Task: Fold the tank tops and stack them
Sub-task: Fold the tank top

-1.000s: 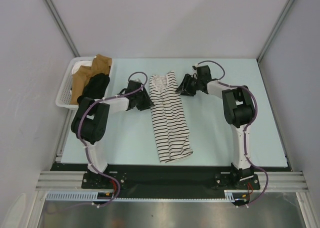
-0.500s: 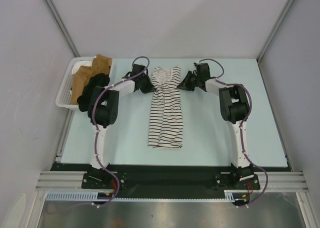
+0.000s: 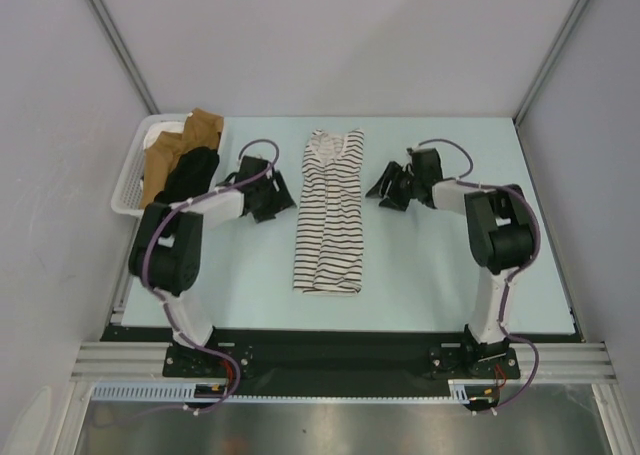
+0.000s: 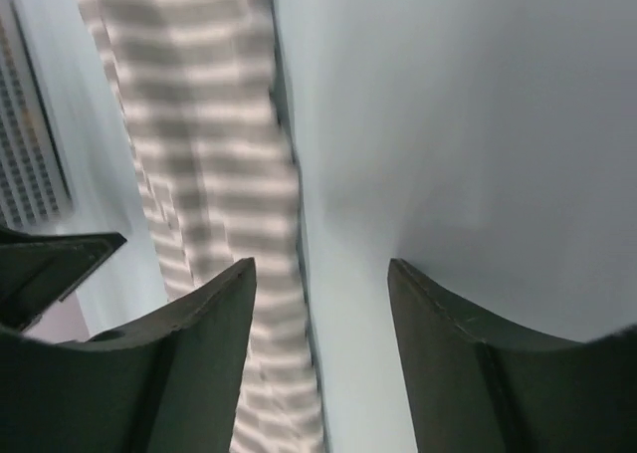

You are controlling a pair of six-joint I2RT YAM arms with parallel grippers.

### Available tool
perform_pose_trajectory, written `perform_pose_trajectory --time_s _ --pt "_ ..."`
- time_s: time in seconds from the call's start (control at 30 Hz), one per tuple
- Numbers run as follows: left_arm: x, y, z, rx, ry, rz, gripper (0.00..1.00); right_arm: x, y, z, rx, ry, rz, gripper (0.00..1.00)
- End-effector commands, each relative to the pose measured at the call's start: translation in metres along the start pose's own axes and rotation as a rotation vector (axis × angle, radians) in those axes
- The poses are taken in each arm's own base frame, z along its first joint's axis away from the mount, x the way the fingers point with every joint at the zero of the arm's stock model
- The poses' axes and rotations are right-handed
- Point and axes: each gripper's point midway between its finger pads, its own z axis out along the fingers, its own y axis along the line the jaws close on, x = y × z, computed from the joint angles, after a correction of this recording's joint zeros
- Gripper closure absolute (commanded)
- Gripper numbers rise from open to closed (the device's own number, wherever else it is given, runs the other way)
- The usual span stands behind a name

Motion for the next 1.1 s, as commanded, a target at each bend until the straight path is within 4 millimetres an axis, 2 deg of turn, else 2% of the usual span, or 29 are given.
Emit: perform_pose_trajectory --time_s 0.0,0.03,0.07,0.1,0.13,0.17,0.2,0.23,0.27,0.3,0.33,0.37,0.4,0.53,0.7,0.87,0.97,1.0,1.07 --pt "0.034 0.002 -0.043 0.028 -0.03 0.075 0.26 0.041 0.024 -0.045 0.008 -0.025 -0.079 0.4" --pt "0.047 0.005 -0.049 0.032 -0.022 0.085 0.27 0.077 0.002 -0.054 0.07 0.015 -0.067 0.41" --pt "0.081 0.019 -0.051 0.008 0.031 0.106 0.27 0.099 0.005 -0.059 0.081 0.036 -0.092 0.42" --pt "0.087 0.014 -0.065 0.032 0.014 0.108 0.28 0.115 0.004 -0.066 0.089 0.052 -0.102 0.44" --pt "0.101 0.017 -0.069 0.038 0.026 0.121 0.29 0.139 -0.006 -0.083 0.114 0.065 -0.098 0.46" --pt "0.131 0.028 -0.071 0.025 0.078 0.145 0.3 0.151 -0.006 -0.088 0.109 0.072 -0.104 0.46" --pt "0.143 0.032 -0.075 0.023 0.092 0.142 0.3 0.174 0.0 -0.094 0.096 0.099 -0.105 0.46" --pt "0.152 0.031 -0.081 0.039 0.096 0.153 0.31 0.179 0.008 -0.105 0.071 0.082 -0.12 0.44" --pt "0.175 0.042 -0.083 0.022 0.14 0.173 0.31 0.198 0.0 -0.111 0.088 0.107 -0.124 0.43" --pt "0.186 0.045 -0.085 0.023 0.161 0.166 0.32 0.21 0.001 -0.116 0.09 0.119 -0.138 0.42" --pt "0.191 0.045 -0.089 0.04 0.16 0.166 0.33 0.211 0.008 -0.124 0.069 0.095 -0.139 0.42" --pt "0.207 0.057 -0.09 0.026 0.191 0.172 0.33 0.224 0.0 -0.128 0.076 0.113 -0.128 0.41" --pt "0.214 0.058 -0.092 0.038 0.198 0.164 0.34 0.233 0.006 -0.13 0.057 0.12 -0.13 0.4" --pt "0.234 0.066 -0.095 0.059 0.213 0.172 0.39 0.25 0.008 -0.13 0.063 0.15 -0.142 0.4" --pt "0.239 0.067 -0.096 0.064 0.218 0.16 0.47 0.253 0.016 -0.123 0.046 0.157 -0.129 0.44" --pt "0.243 0.079 -0.101 0.024 0.215 0.148 0.48 0.261 0.019 -0.118 0.066 0.168 -0.126 0.45" --pt "0.249 0.083 -0.104 0.021 0.232 0.144 0.51 0.264 0.021 -0.115 0.061 0.176 -0.123 0.66" --pt "0.251 0.084 -0.105 0.025 0.235 0.145 0.53 0.264 0.022 -0.116 0.067 0.177 -0.123 0.77" --pt "0.256 0.087 -0.108 0.025 0.25 0.148 0.53 0.269 0.019 -0.119 0.081 0.18 -0.127 0.82"
